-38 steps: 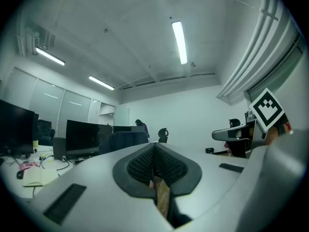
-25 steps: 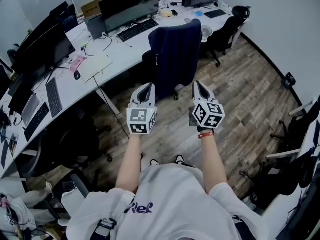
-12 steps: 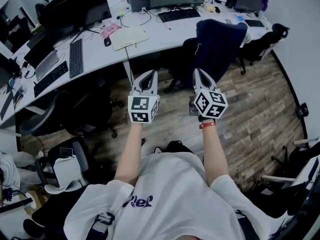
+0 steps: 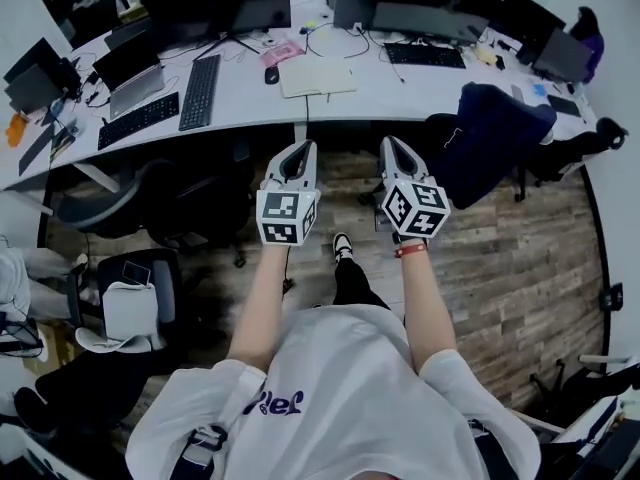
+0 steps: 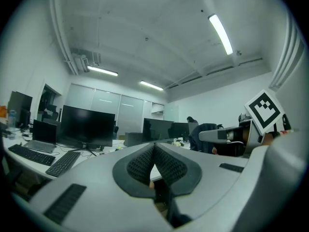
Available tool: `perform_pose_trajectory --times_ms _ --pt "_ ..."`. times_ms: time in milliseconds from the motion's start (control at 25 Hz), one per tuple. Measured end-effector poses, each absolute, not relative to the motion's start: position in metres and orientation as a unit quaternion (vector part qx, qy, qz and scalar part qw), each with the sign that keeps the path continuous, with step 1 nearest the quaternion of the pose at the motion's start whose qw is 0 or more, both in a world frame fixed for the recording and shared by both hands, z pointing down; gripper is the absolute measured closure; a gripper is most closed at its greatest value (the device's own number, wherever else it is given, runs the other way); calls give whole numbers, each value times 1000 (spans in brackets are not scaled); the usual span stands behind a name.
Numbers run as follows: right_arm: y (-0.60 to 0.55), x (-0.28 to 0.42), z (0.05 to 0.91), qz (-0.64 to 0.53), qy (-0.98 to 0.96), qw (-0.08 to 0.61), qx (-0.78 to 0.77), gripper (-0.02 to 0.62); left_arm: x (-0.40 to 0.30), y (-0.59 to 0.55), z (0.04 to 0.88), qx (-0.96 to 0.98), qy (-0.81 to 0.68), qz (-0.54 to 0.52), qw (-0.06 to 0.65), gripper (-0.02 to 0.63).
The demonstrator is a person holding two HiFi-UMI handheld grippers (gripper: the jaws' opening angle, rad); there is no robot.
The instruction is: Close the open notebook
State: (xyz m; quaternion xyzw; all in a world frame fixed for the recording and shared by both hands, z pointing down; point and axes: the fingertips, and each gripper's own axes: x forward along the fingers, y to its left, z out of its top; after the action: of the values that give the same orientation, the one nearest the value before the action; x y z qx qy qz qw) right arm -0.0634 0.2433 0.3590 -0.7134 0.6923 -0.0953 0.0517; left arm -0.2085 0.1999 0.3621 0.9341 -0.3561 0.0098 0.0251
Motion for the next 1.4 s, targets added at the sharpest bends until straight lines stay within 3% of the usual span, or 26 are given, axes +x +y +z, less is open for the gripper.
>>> perform_pose_trajectory --times_ms 800,1400 --pt "-8 3 372 -110 773 32 -624 581 -139 -16 385 893 -446 26 53 588" --pt "-108 32 414 -126 817 1 -562 581 -100 -105 429 862 -499 40 82 588"
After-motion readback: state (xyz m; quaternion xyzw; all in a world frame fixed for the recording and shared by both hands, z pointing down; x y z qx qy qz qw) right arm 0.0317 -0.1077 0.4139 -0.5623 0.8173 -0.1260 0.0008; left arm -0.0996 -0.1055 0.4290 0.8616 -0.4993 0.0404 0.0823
